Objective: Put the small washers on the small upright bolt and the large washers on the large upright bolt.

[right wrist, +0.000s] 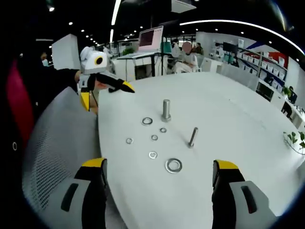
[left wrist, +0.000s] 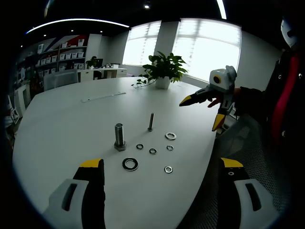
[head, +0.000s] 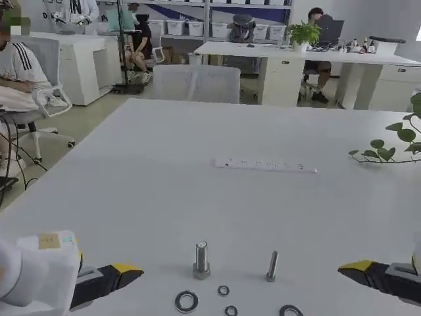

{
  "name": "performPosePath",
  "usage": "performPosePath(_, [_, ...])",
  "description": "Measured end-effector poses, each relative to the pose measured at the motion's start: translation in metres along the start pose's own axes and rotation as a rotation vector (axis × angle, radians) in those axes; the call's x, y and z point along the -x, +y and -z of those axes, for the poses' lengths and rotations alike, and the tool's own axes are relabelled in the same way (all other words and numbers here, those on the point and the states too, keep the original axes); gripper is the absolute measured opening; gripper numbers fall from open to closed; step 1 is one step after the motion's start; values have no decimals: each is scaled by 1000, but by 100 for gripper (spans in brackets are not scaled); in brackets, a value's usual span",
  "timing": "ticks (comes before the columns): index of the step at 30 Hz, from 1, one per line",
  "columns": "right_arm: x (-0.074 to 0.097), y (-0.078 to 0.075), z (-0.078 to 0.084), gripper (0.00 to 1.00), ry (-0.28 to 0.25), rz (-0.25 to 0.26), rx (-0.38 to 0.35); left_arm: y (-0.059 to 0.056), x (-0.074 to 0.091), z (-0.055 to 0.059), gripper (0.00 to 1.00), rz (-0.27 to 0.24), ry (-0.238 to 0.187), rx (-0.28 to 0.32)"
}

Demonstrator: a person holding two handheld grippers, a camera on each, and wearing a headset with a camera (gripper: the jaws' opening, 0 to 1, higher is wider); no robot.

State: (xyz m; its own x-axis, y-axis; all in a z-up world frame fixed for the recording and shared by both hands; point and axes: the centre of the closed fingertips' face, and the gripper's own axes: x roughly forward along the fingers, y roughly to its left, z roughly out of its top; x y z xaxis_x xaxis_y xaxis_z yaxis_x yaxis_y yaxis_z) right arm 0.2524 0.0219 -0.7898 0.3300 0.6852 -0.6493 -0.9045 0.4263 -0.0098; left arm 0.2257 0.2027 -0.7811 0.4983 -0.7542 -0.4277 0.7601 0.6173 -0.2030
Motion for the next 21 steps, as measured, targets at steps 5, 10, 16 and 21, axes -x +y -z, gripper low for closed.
performPosePath(5, [1,0,3,89,10,0,1,-2,0,0,100,2,1,-1])
performPosePath(10, [2,0,4,88,16,0,3,-3,0,1,100,4,2,-1])
performPosePath(16, [2,0,4,87,26,-5,8,-4,0,1,100,4,1,2])
performPosePath(21, [1,1,4,87,35,-9,10,-4,1,1,100,4,2,3])
